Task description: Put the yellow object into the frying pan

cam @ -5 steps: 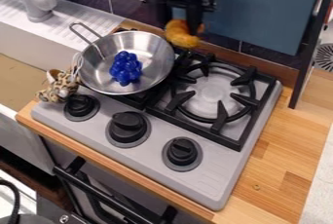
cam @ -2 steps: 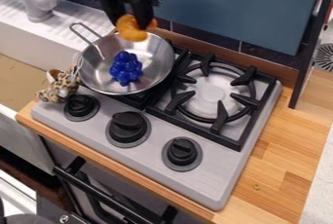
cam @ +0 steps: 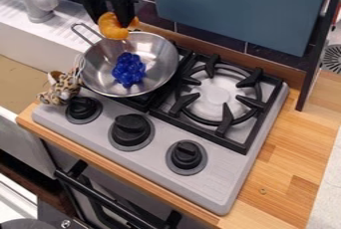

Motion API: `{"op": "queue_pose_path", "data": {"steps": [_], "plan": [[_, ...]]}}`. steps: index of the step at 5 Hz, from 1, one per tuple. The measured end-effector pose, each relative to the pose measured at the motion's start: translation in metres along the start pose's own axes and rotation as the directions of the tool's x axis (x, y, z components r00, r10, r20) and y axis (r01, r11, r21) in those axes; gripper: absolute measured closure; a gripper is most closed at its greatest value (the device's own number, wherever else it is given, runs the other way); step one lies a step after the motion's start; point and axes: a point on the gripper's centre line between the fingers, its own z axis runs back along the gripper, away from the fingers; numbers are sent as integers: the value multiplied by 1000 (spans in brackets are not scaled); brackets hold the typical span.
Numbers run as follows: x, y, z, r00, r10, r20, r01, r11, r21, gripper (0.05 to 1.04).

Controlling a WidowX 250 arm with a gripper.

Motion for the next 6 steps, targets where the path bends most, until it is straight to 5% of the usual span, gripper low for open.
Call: {"op": "queue_pose_path", "data": {"steps": [2,3,4,6], "plan": [[-8,0,-14,999,-18,-34,18,1000,6,478],[-7,-8,-19,999,-17,-42,17,1000,-2,402],[-7,-14,-22,995,-37,-98,32,998,-55,135],[2,-14,-14,990,-31,-140,18,996,-91,87]]}}
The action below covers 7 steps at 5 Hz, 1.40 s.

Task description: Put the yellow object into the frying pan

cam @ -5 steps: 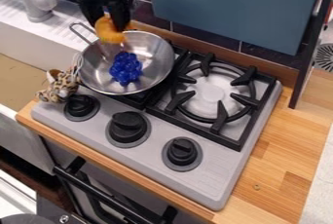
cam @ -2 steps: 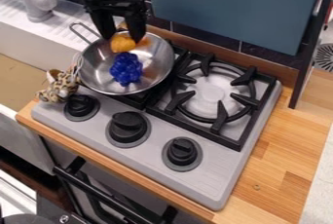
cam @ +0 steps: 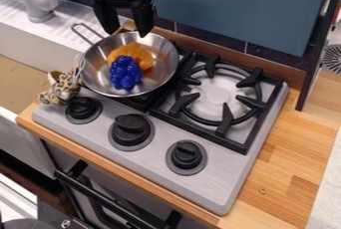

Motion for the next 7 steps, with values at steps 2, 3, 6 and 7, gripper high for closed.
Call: {"op": "queue_pose_path", "data": {"steps": [2,3,6,7], "plan": [[4,-4,4,996,78,38,-79,996,35,87],[9,-16,7,986,148,82,-155,984,85,87],[1,-58,21,997,-16,71,9,995,98,87],[-5,-54,26,998,-49,44,45,996,73,87]]}}
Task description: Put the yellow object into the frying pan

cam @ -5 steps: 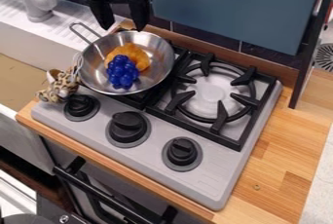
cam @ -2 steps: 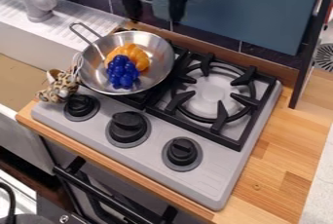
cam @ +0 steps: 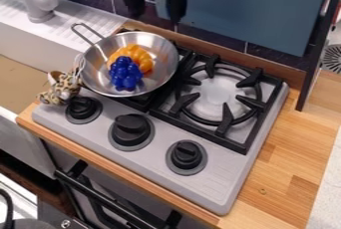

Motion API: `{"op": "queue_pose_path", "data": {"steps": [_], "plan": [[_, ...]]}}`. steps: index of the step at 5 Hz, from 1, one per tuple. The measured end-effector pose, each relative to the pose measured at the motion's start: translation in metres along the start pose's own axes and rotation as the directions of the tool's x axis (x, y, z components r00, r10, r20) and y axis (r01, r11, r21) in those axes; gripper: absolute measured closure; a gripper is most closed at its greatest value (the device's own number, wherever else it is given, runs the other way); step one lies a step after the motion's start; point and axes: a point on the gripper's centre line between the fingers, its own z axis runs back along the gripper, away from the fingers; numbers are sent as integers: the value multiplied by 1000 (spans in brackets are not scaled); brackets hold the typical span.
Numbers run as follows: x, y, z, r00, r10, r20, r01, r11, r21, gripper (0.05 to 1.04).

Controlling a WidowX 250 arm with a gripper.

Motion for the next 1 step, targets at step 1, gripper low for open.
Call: {"op": "queue_pose_path", "data": {"steps": [1], "plan": [[-4,3,11,1000,-11,7,11,1000,-2,87]]}}
